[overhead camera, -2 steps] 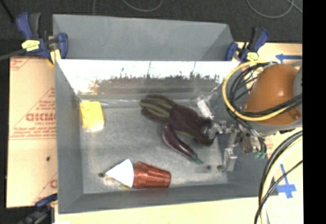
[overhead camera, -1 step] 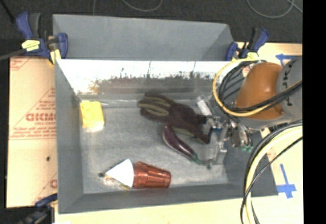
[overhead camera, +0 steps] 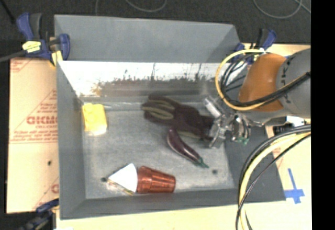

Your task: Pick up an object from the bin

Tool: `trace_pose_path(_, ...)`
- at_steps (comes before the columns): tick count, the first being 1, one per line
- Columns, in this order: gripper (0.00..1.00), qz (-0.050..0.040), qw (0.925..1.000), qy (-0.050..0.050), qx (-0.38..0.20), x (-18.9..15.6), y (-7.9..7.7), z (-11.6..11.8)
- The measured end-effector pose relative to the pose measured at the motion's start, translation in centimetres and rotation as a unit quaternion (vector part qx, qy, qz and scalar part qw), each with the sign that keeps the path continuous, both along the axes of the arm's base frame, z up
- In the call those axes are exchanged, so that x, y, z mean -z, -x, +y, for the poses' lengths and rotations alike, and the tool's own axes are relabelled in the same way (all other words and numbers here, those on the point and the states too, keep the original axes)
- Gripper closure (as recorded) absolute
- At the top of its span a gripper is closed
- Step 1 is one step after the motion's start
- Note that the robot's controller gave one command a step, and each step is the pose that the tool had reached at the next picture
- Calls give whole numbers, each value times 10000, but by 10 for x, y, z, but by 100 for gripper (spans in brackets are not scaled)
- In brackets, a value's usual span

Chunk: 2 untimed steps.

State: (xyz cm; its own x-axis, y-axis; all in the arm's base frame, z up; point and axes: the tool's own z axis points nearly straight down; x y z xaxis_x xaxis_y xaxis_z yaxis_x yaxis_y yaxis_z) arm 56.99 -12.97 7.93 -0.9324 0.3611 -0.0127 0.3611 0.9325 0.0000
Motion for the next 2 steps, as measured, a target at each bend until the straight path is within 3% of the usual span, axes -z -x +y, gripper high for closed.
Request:
trace_pose_path(1, 100, 2, 10000, 2, -6, 0, 0, 0)
trace_pose_path(2, 100, -17, 9999, 10, -119, -81, -9, 11)
